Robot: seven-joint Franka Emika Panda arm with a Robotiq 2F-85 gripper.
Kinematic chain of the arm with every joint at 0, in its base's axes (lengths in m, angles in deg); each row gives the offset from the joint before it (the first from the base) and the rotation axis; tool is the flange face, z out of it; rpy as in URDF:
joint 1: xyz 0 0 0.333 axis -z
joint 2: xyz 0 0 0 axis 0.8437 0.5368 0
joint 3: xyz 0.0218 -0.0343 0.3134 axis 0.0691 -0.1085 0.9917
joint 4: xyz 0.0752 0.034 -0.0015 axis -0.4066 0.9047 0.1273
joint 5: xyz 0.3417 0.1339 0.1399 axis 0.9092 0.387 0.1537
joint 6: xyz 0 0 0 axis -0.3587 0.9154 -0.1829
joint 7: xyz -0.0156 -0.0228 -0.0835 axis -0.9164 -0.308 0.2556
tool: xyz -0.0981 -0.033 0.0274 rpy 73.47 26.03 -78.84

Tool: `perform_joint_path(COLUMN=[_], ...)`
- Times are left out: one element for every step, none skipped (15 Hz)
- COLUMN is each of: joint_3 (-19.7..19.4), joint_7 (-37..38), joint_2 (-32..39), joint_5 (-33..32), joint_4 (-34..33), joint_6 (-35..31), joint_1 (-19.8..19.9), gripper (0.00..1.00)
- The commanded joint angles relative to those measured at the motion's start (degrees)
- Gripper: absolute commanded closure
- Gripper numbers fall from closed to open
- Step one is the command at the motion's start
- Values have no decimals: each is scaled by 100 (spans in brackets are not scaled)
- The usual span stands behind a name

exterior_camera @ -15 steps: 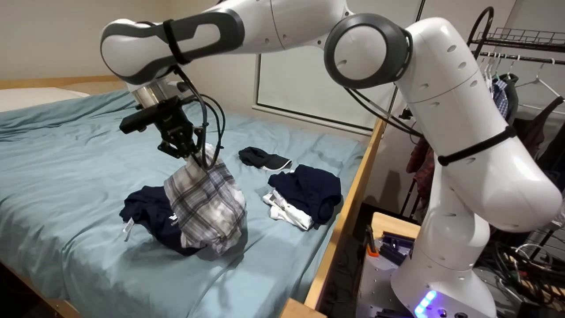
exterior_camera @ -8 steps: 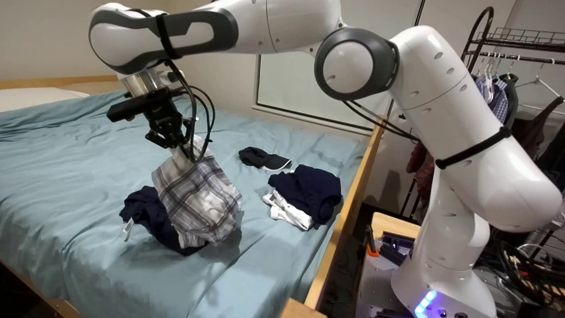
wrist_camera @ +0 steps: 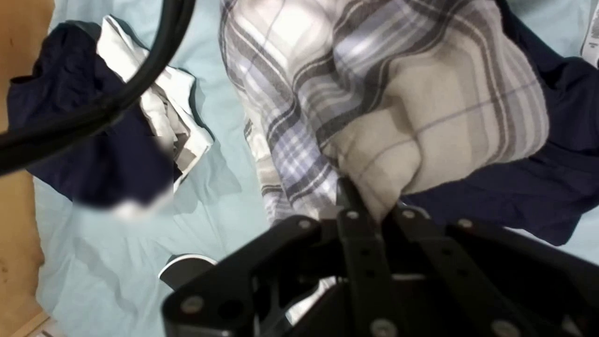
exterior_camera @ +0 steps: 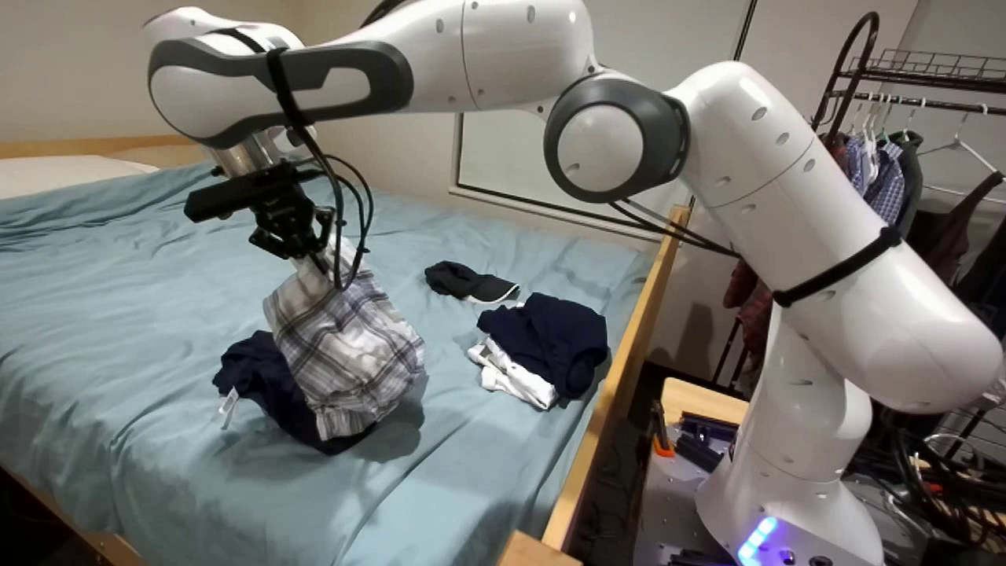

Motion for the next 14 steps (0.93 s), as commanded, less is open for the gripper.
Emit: perform_joint_path(joint_3=[28, 37, 38, 61, 87, 106, 117, 141, 167, 166, 168, 153, 136, 138], joint_7=[-652, -810, -978, -1165, -1365, -1523, -1678, -1864, -2065, -2277, -2491, -2652, -2789, -2925], joint_2=[196, 207, 217, 224, 229, 231, 232, 223, 217, 216, 216, 220, 227, 226], joint_5=[-241, -252, -277, -267, -233, -191, -174, -150, -129, -152, -173, -197, -209, -196], joint_4=[-347, -356, -360, -356, -351, -347, -344, -333, -331, -332, -331, -336, -344, -343], joint_6=[-324, -411, -506, -616, -680, -707, -684, -617, -560, -491, -487, -499, -513, -539], joint_1=[-14, -13, -19, -9, 4, 16, 19, 27, 36, 30, 25, 15, 7, 9], gripper=[93, 93, 93, 93, 93, 93, 66, 65, 60, 54, 47, 41, 34, 28])
